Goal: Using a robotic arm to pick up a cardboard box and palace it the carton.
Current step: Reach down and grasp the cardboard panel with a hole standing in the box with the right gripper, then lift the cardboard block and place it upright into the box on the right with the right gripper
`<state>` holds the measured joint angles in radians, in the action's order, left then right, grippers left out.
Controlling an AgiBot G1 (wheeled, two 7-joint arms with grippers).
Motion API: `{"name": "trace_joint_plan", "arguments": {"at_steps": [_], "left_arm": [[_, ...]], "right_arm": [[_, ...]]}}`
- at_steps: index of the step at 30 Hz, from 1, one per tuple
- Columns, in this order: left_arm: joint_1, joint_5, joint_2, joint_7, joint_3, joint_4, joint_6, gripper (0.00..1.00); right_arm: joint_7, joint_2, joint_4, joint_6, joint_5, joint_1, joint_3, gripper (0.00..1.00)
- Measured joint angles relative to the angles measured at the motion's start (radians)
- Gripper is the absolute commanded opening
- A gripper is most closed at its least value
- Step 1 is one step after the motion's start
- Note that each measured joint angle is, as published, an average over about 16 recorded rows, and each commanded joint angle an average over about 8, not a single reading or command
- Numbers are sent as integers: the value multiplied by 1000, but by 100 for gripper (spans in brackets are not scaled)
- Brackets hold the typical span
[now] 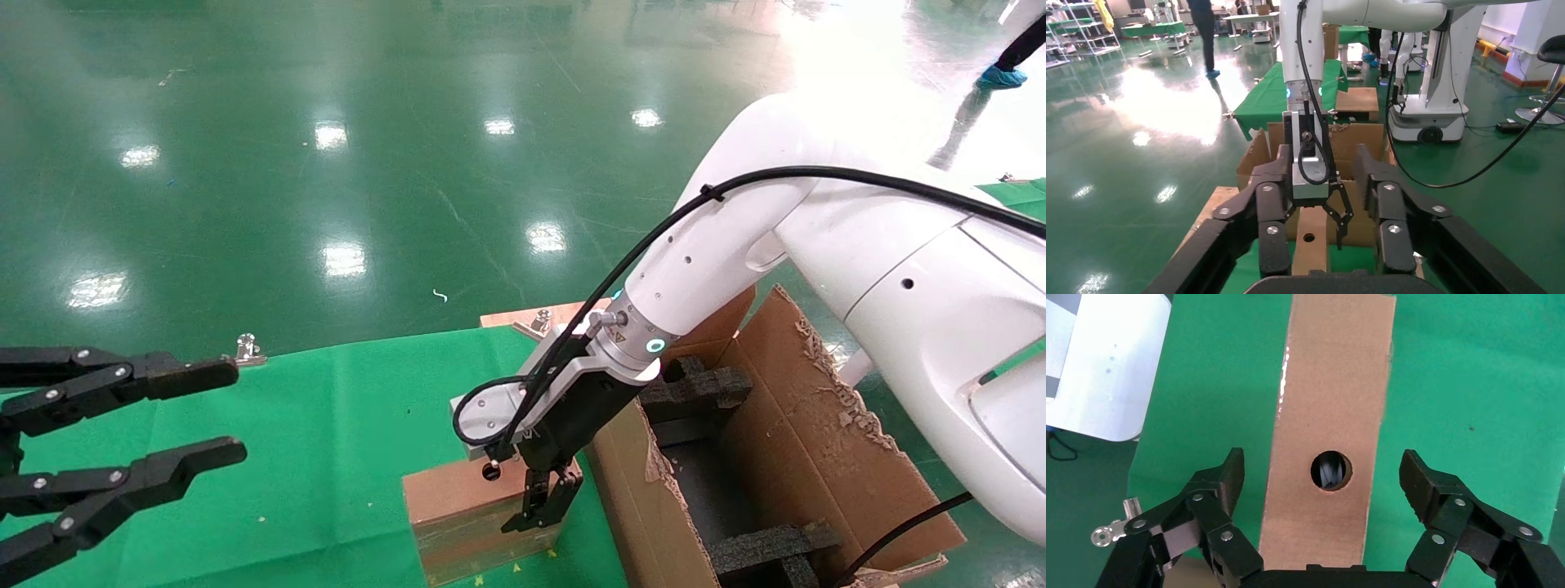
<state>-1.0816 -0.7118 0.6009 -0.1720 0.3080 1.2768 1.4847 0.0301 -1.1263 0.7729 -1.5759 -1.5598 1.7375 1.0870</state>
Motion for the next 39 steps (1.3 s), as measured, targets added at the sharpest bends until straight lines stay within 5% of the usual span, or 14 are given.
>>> {"name": "trace_joint_plan", "arguments": {"at_steps": [27,39], "left_arm": [[0,0,0,0,0,0,0,100],[0,0,0,0,0,-1,0,100]], "right_arm": [[9,15,7,-1,23,6,-8,0],[19,57,5,-15,145,186,29,0]]}}
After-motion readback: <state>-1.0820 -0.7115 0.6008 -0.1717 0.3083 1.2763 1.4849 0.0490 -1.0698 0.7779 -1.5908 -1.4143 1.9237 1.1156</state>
